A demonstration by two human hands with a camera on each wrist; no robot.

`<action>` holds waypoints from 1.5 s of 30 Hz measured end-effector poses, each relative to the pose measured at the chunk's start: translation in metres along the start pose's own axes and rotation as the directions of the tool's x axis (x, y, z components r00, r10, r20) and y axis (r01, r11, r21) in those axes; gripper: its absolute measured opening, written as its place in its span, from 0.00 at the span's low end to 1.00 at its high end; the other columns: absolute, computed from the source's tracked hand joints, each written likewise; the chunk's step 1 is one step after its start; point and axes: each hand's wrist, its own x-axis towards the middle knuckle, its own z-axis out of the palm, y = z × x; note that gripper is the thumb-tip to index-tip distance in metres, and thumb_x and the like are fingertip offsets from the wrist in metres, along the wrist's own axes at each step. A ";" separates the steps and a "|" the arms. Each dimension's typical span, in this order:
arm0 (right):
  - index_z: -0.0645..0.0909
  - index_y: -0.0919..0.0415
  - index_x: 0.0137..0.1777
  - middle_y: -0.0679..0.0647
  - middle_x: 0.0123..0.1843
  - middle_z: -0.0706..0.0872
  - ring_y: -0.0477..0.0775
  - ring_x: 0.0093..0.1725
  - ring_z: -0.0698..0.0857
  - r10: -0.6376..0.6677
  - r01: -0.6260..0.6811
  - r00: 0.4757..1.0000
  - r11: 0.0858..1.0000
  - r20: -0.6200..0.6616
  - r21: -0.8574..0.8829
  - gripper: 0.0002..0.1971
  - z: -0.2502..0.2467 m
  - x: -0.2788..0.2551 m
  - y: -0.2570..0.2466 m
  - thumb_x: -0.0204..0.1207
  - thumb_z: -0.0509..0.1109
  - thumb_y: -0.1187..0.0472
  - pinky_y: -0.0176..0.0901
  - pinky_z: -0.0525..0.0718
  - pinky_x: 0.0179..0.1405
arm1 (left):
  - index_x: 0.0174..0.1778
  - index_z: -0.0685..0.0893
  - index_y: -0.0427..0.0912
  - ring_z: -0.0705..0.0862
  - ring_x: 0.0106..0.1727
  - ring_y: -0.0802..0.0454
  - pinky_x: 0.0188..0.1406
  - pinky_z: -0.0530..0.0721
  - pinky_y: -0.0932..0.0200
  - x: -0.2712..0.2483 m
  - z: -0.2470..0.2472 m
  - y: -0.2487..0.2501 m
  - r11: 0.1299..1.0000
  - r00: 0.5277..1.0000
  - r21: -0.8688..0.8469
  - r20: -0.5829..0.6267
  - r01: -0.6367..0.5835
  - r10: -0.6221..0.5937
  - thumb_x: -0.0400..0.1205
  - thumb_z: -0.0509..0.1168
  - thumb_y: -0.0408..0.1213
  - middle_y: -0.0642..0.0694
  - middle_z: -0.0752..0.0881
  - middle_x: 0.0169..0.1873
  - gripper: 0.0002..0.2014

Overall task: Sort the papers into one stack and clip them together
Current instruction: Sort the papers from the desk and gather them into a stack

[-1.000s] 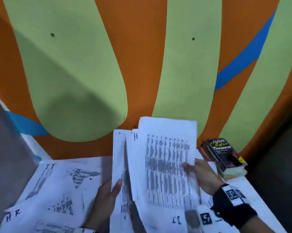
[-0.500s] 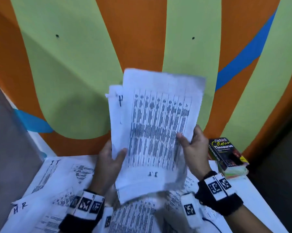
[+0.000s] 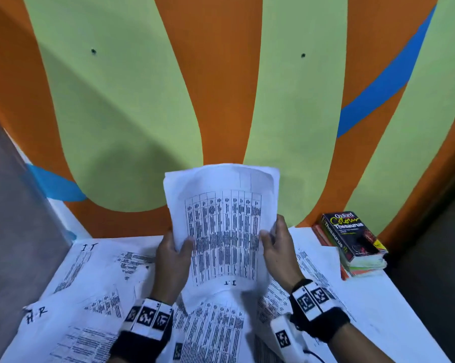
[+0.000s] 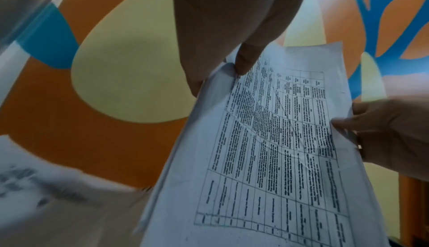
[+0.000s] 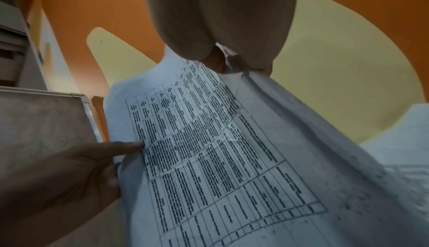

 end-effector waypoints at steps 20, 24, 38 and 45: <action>0.70 0.57 0.69 0.56 0.59 0.76 0.51 0.60 0.77 0.164 -0.131 0.974 0.971 0.158 -0.200 0.22 0.019 0.010 0.031 0.77 0.70 0.59 0.40 0.76 0.59 | 0.24 0.66 0.44 0.69 0.19 0.51 0.24 0.65 0.62 0.009 -0.054 0.001 0.997 0.989 -0.045 -0.125 0.070 -0.075 0.75 0.74 0.44 0.47 0.69 0.16 0.23; 0.76 0.55 0.65 0.60 0.63 0.75 0.62 0.67 0.77 0.421 -0.128 0.830 0.782 0.366 -0.610 0.32 0.038 -0.005 0.068 0.66 0.70 0.37 0.53 0.80 0.64 | 0.23 0.62 0.45 0.62 0.18 0.52 0.24 0.61 0.62 0.013 -0.097 0.006 0.998 0.950 0.067 -0.311 0.013 0.009 0.76 0.72 0.45 0.46 0.65 0.17 0.26; 0.77 0.50 0.32 0.52 0.45 0.83 0.59 0.56 0.85 0.499 0.011 0.730 0.675 0.468 -0.737 0.06 0.050 -0.006 0.087 0.69 0.70 0.59 0.48 0.84 0.54 | 0.22 0.62 0.43 0.66 0.24 0.52 0.29 0.65 0.57 -0.010 -0.149 -0.029 0.983 0.862 0.078 -0.496 0.164 -0.105 0.77 0.72 0.46 0.43 0.70 0.21 0.26; 0.76 0.54 0.68 0.59 0.66 0.79 0.64 0.69 0.77 0.273 0.094 0.889 0.676 0.367 -0.731 0.22 0.007 0.067 0.075 0.74 0.72 0.59 0.58 0.78 0.65 | 0.21 0.61 0.43 0.65 0.22 0.53 0.28 0.64 0.58 -0.013 -0.140 -0.023 0.984 0.891 0.069 -0.437 0.166 -0.119 0.77 0.71 0.46 0.43 0.69 0.20 0.28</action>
